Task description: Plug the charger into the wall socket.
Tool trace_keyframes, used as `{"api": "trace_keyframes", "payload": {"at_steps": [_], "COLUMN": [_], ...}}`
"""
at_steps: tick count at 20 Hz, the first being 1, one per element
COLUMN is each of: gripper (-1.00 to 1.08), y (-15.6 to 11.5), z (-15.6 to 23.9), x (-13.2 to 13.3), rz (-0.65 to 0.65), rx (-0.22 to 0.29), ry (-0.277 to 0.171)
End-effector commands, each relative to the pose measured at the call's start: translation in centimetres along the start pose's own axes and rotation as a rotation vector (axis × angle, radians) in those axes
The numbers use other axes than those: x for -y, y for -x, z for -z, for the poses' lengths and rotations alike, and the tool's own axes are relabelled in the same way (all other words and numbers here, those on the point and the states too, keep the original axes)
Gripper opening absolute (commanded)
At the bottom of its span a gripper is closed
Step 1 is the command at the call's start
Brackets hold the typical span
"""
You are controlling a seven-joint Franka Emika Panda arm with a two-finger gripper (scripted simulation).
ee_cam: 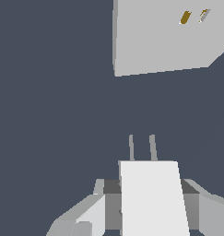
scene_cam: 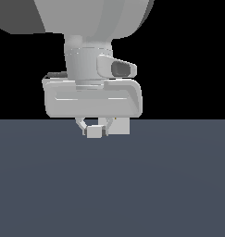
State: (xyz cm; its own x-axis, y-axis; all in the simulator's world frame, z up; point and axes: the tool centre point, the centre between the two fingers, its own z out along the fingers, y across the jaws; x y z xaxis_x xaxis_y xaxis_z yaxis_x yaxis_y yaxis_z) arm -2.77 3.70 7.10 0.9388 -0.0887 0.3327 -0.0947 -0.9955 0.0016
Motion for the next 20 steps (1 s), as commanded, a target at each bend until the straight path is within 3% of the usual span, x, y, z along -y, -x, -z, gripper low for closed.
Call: {"api": "trace_keyframes", "payload": {"at_steps": [1,20], "gripper": [-1.00,-1.00], "y": [-0.8,-4.6], "z": [0.3,1.5], "x": [-0.8,-4.2], "rz": [0.022,0.120], "rx": [0.000,0.005], "ry": [-0.008,-0.044]}}
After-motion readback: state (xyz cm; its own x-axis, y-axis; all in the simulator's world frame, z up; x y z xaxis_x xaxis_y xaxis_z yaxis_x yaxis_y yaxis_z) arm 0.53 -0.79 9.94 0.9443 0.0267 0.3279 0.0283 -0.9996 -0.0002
